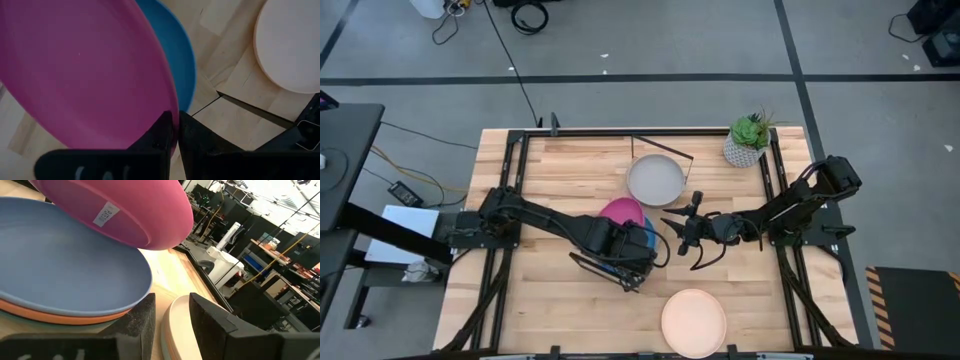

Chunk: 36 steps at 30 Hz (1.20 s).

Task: Place and stack plates onto a shelf
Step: Stack the pink plate on the top of the blue plate on the shelf, then stack the white plate on the top of the gray plate on the shelf

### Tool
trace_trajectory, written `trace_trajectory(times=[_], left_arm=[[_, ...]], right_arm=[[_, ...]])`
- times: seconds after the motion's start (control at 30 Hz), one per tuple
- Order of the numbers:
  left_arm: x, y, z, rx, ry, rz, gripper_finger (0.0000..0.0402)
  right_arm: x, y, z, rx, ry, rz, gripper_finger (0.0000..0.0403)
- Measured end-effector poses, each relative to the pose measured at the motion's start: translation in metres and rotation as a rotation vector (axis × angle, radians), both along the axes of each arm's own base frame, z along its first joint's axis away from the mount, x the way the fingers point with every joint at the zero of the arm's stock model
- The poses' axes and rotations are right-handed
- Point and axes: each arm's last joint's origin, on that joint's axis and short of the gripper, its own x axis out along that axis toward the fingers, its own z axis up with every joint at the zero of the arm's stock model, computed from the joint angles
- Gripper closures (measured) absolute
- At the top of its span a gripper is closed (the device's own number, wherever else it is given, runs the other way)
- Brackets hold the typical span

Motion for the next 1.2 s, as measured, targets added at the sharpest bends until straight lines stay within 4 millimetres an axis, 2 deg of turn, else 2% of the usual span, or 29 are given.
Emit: trace_trajectory(times=[0.5,0.93,1.2], left_arm=[[-0.0017,-0.0049,-0.0001,0.005,0.002,-0.035,0.0367],[-0.001,-0.0051,0.0002,0.004,-0.005,-0.038,0.0308],[-0.0011,-0.0051,0.0002,0.02,0.0,-0.094,0.0307]], right_arm=[[0.0,0.0,0.0001,0.0,0.0,0.0,0.0277],[0.0,0.0,0.0,0.0,0.0,0.0,0.0277],[0.0,0.0,0.0,0.0,0.0,0.0,0.0277]])
